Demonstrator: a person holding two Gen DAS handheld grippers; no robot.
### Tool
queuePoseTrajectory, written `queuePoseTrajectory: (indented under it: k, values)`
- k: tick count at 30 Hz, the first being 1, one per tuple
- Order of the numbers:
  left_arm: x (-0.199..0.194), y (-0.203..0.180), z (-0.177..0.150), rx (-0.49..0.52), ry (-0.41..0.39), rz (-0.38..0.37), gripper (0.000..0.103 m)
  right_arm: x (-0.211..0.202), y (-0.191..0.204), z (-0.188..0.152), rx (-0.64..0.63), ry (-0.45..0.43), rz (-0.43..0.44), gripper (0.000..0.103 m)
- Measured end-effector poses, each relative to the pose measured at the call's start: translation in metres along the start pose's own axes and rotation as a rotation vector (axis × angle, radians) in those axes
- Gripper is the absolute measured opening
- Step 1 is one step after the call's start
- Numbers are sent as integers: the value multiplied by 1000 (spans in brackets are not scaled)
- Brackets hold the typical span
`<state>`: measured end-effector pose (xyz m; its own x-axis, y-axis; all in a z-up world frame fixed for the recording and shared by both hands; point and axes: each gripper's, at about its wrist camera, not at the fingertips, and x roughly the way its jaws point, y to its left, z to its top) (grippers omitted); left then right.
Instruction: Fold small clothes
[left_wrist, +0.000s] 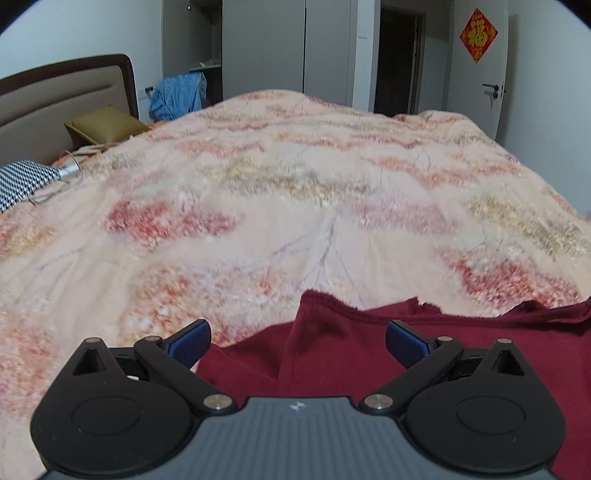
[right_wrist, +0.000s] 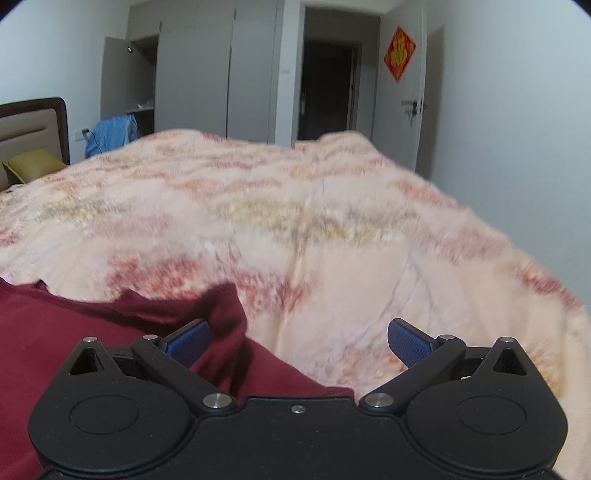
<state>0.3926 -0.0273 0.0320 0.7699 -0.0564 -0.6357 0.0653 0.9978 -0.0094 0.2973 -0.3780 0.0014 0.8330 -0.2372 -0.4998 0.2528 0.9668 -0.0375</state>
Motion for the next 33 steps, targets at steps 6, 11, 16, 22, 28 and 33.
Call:
queuePoseTrajectory:
  k: [6,11,16,22,28,33]
  values:
    - [-48,0,8,0,-59,1,103,-48,18,8,-60,-66,37,102]
    - [-82,3,5,10,-88,12,103,-80,45,6,-104,-97,100,102]
    - [-112,9,-1,9,-113,28,103,-105,73,-1,-147,-112,152,102]
    - [-142,19,-14,-4,-132,44,103,-131,101,-10,-163,-141,169,102]
    - [-158,29,-32,-30,-118,57,103,-145,127,-22,-195,-140,212,102]
    - [-158,42,-51,-74,-76,63,103,-146,145,-34,-220,-129,229,102]
